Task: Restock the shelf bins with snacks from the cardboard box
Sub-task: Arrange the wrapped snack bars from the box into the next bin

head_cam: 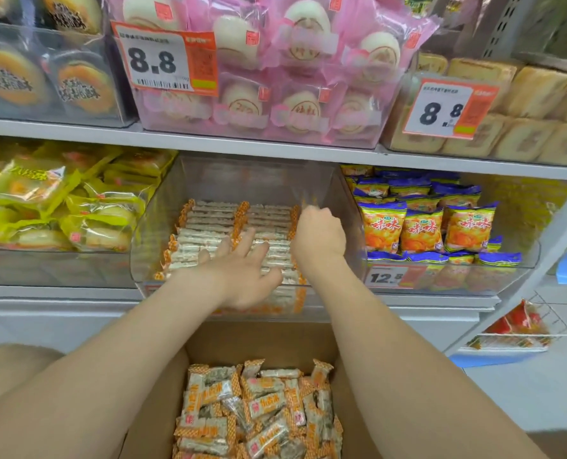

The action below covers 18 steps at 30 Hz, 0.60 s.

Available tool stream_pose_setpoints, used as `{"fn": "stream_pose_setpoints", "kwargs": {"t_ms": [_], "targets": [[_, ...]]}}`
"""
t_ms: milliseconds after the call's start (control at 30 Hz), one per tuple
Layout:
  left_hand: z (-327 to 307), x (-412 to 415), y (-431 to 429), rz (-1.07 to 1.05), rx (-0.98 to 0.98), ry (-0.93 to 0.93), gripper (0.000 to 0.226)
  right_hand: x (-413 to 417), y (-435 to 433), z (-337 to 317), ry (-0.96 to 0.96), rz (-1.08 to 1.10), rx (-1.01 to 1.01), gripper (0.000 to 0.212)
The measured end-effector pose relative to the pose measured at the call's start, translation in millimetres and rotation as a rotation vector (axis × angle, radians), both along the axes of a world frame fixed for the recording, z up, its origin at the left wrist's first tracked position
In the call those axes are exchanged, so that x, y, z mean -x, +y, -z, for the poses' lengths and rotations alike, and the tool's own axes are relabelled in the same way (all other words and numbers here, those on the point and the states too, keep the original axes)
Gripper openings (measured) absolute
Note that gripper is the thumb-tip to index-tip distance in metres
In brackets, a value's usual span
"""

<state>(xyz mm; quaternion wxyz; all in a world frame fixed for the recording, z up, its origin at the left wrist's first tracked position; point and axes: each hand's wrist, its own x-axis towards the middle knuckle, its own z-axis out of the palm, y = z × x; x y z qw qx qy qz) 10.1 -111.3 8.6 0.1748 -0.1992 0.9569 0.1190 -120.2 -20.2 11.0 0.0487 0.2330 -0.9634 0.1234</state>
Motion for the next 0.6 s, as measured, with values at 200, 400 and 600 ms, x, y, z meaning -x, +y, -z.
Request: {"fn": "stream_pose_setpoints", "kwargs": {"t_ms": [200,400,600], "targets": [[6.0,1.4,-0.8,0.017,0.041,0.036,0.071,30.6,-16.5,18.8,-0.17,0.084,0.095,0.031],[12.6,-4.5,0.7,0.053,0.026,0.177,0.072,40.2,-14.4,18.8,-0.271,0.033,0.08,0.034],[12.8,-4.4,3.9,0.039,0.066,0.18,0.064,35.6,-14.9,21.2,-0.408,-0.017,0.047,0.049]]}}
